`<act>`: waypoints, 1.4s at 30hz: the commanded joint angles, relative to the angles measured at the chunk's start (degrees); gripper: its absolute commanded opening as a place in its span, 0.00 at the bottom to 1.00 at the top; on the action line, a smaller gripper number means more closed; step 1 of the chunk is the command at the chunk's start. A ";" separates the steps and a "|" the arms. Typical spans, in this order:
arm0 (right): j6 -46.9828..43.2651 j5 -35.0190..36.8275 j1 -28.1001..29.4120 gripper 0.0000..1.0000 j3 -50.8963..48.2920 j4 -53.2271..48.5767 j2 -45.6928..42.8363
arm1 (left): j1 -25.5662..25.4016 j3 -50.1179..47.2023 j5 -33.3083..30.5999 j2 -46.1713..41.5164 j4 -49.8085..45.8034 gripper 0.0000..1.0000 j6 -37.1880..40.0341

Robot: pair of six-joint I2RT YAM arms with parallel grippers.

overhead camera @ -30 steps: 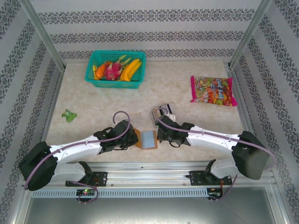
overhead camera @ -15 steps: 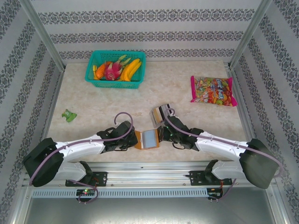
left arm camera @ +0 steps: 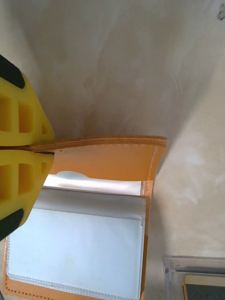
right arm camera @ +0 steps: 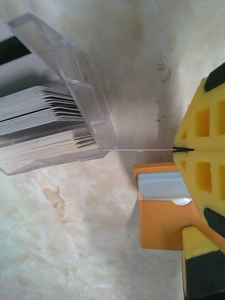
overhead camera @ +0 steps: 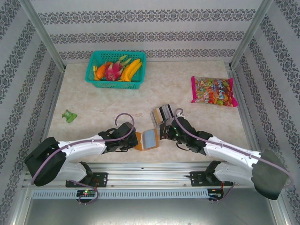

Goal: Put the credit cards into the card holder

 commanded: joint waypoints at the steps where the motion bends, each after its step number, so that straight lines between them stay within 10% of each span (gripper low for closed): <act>1: -0.70 -0.57 -0.60 0.00 -1.31 1.97 -1.19 | 0.57 0.37 -0.38 -0.45 -1.04 0.01 1.38; 42: -1.63 -7.19 1.24 0.00 0.69 6.98 6.35 | 0.54 1.14 0.81 0.65 -0.40 0.02 1.62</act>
